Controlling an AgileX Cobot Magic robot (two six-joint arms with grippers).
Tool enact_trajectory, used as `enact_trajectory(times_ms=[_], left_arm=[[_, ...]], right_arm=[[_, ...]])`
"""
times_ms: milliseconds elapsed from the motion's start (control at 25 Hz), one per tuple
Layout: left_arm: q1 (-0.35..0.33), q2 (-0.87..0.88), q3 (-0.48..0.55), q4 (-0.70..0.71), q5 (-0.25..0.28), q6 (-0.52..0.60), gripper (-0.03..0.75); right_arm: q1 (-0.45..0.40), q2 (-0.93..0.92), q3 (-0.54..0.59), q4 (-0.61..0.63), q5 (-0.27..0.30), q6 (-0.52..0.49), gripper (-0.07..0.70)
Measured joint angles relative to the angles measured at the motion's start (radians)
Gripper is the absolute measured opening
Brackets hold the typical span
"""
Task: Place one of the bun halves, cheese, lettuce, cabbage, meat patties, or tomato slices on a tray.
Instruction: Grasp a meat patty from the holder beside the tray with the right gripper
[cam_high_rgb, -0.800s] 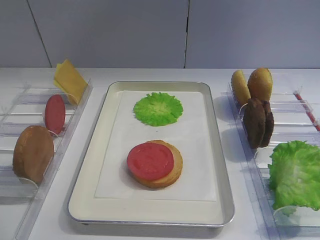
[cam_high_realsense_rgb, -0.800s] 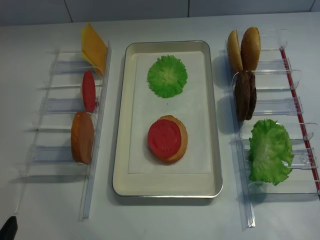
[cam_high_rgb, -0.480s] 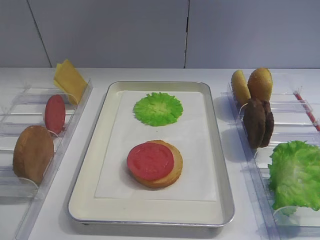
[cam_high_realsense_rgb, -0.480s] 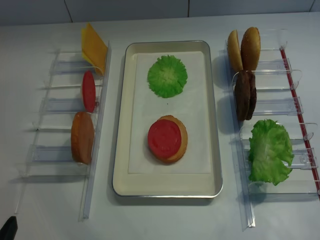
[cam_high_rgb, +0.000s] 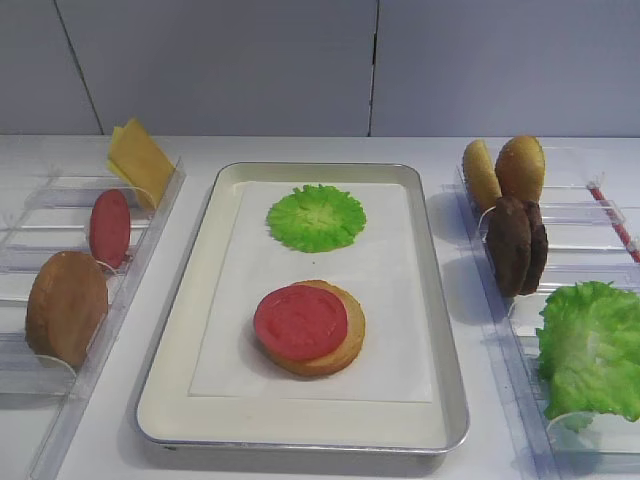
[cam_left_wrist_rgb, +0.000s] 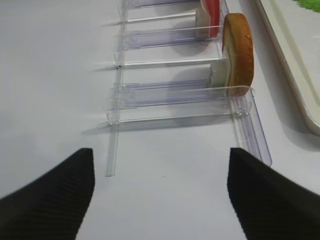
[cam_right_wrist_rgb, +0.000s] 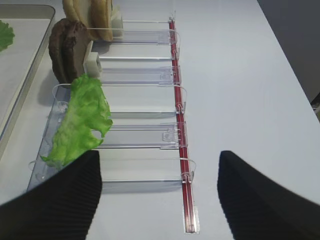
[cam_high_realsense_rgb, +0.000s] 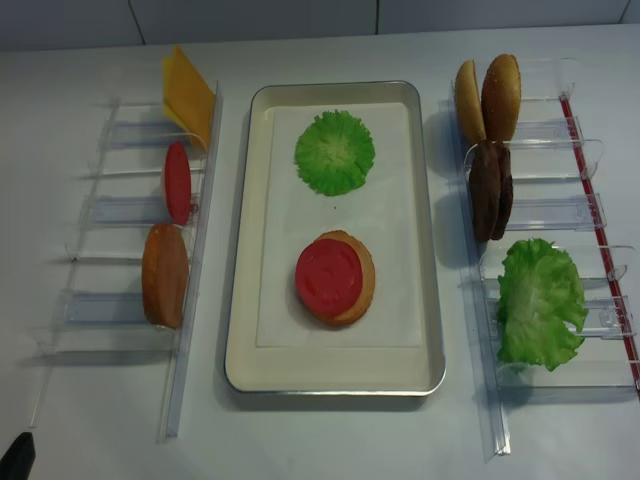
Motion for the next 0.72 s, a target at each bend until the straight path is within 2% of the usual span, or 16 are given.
enact_trajectory(times_ms=[720], left_arm=[[0.000,0.000,0.000,0.000,0.000,0.000,0.000]], right_arm=[[0.000,0.000,0.000,0.000,0.000,0.000,0.528]])
